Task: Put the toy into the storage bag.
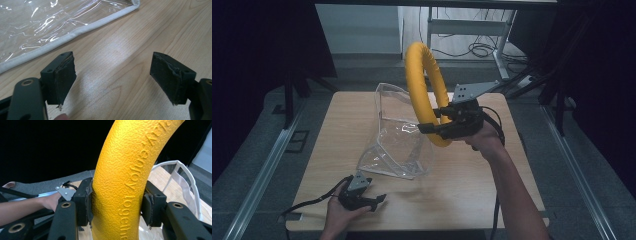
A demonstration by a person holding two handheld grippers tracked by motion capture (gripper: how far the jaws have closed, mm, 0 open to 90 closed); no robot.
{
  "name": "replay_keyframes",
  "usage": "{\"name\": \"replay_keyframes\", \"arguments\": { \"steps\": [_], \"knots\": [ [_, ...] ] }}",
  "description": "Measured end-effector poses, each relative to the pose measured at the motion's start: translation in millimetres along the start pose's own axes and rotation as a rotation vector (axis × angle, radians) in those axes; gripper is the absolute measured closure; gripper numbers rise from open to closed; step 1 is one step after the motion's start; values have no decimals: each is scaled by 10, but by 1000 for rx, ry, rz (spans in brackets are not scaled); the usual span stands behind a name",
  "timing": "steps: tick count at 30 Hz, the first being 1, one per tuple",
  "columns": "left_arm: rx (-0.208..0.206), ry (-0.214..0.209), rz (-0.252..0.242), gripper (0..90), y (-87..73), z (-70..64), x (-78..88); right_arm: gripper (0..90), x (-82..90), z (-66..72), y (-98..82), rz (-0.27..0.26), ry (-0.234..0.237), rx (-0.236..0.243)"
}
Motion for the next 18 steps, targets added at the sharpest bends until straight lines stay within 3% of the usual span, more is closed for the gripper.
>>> {"name": "replay_keyframes", "arguments": {
  "steps": [18],
  "knots": [
    [-10, 3, 2, 203, -1, 7, 10, 501, -234, 125, 162, 1, 51, 34]
  ]
}}
Point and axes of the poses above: each handheld gripper's, and its own axes: x roughly backward along the jaws, y roughly out of its top, z roughly to its left, the point moved 5 cm from there along -x, roughly forward along the jaws, and after that the axes turned 3 degrees about y, right-handed, at the moved point
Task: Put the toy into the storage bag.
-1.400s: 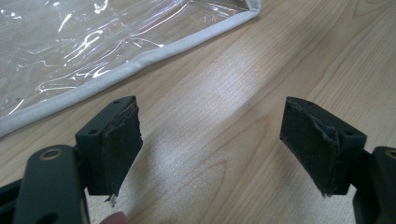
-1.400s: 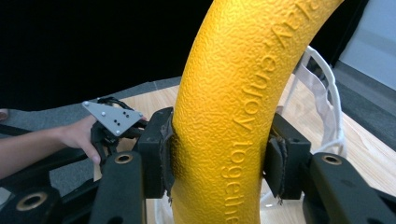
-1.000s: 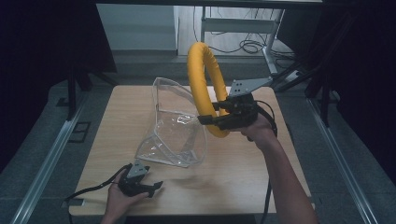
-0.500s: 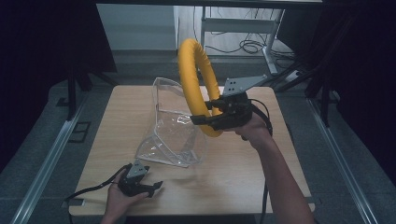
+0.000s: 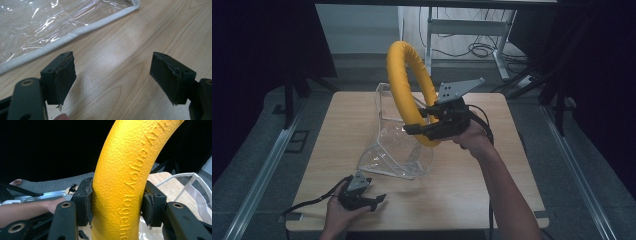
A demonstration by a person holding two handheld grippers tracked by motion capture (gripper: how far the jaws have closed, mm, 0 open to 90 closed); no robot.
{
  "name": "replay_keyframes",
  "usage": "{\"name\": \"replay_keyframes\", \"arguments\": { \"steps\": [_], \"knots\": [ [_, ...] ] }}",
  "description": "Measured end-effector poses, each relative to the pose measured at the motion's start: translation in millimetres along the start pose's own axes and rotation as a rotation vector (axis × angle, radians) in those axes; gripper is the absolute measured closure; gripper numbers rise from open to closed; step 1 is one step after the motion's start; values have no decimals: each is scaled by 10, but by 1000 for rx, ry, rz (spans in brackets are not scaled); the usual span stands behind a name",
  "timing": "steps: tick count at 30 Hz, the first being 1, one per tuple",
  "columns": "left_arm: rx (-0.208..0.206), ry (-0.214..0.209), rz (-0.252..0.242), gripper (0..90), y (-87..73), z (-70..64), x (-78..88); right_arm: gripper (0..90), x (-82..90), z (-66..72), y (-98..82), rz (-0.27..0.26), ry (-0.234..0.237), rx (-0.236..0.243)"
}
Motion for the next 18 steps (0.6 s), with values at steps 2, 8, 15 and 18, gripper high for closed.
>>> {"name": "replay_keyframes", "arguments": {
  "steps": [2, 8, 15, 18],
  "knots": [
    [2, -1, 0, 203, 0, -2, -2, 501, -19, 0, 6, -2, 1, -1],
    [2, 0, -1, 203, 1, 1, 0, 502, 18, 2, 47, -16, -6, 2],
    [4, 0, -4, 203, 4, 0, 5, 501, 70, 52, 134, -39, -7, 18],
    [3, 0, -5, 204, 5, 2, 7, 502, 58, 84, 170, -43, -5, 33]
  ]
}}
Point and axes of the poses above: each handheld gripper's, and its own axes: x roughly backward along the jaws, y roughly out of its top, z roughly to its left, the point moved 5 cm from there along -x, roughly forward along the jaws, and after that the axes turned 3 degrees about y, right-handed, at the moved point
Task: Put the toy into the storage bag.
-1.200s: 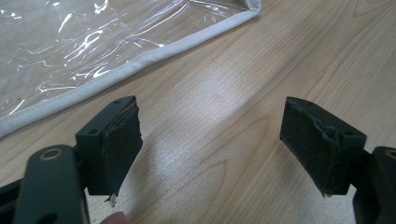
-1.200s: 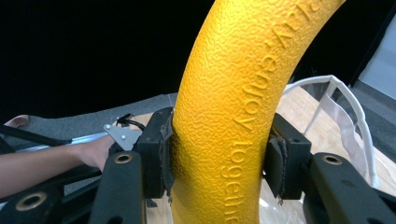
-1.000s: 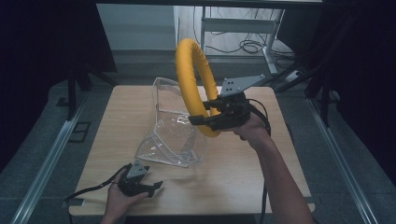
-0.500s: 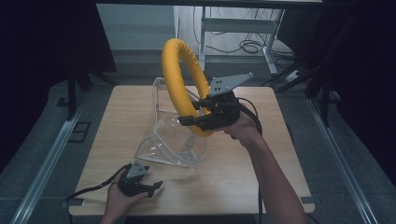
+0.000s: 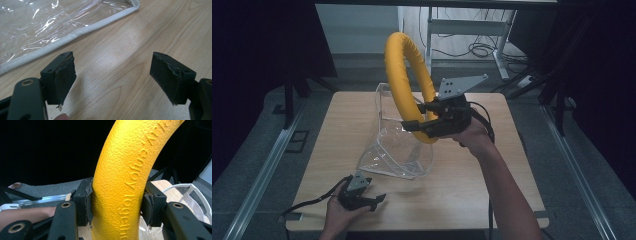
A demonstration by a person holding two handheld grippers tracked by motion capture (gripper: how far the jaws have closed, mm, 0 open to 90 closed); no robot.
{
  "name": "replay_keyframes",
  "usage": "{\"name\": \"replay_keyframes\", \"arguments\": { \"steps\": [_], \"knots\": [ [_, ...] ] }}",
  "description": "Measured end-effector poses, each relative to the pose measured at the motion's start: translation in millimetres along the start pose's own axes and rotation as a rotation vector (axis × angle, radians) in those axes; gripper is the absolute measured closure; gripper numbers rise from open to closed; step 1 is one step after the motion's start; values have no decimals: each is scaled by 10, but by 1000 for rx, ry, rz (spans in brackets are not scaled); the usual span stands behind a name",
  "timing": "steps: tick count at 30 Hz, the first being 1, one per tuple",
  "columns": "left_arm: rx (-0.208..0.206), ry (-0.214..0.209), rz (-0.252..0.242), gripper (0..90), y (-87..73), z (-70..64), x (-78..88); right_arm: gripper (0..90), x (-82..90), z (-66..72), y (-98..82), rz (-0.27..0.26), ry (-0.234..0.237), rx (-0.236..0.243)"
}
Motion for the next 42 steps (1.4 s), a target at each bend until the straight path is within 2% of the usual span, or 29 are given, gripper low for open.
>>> {"name": "replay_keyframes", "arguments": {
  "steps": [11, 19, 26, 42],
  "knots": [
    [0, 0, 0, 204, -1, 0, 1, 501, -92, 63, 54, -18, 49, 13],
    [2, -3, 0, 203, -2, -4, -5, 501, -149, 92, 59, -22, 84, 6],
    [0, 0, 0, 204, -2, -1, -1, 501, -265, 110, 23, -12, 115, -7],
    [0, -2, 6, 203, -8, -5, -12, 500, -349, 89, -60, 1, 134, -29]
  ]
}}
Point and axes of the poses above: each handheld gripper's, and its own axes: x roughly backward along the jaws, y roughly out of its top, z roughly to its left, the point moved 5 cm from there along -x, roughly forward along the jaws, and after that the axes turned 3 degrees about y, right-handed, at the moved point
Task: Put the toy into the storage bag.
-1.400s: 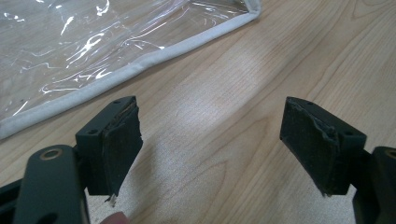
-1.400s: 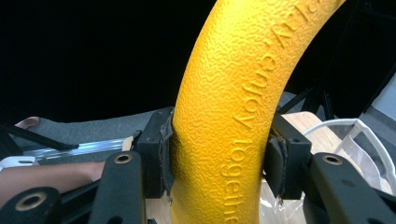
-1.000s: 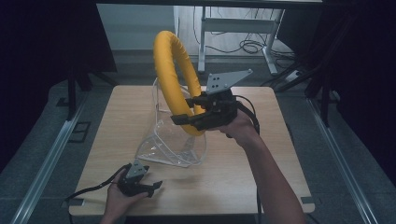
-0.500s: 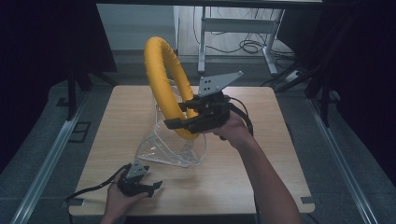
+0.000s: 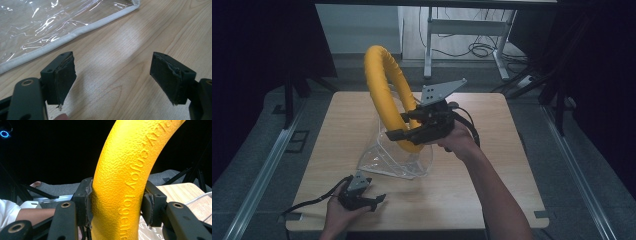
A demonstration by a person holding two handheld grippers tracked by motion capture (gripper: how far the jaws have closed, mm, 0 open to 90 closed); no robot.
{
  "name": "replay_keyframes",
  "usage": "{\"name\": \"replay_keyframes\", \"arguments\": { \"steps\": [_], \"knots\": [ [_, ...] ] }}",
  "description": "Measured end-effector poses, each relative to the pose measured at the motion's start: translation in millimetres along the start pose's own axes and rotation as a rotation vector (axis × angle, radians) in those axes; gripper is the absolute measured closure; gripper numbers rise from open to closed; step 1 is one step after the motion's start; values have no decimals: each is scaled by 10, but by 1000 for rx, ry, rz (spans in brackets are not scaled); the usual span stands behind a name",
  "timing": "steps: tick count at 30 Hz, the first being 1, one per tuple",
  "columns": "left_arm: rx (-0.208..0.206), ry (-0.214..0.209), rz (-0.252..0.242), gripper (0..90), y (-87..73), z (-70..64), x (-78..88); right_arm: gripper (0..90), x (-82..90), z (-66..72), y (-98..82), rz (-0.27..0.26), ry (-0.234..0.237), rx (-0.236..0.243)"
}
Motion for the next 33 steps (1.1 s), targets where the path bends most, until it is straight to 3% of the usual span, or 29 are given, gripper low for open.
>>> {"name": "replay_keyframes", "arguments": {
  "steps": [17, 33],
  "knots": [
    [3, 3, 1, 203, -2, -3, -9, 500, -137, -60, -221, 28, 30, -51],
    [-1, 2, 5, 203, -4, -2, -9, 499, -179, -170, -360, 40, 25, -92]
  ]
}}
Point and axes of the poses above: each handheld gripper's, and its own axes: x roughly backward along the jaws, y roughly out of its top, z roughly to its left, the point moved 5 cm from there along -x, roughly forward along the jaws, and after that the axes turned 3 degrees about y, right-handed, at the moved point
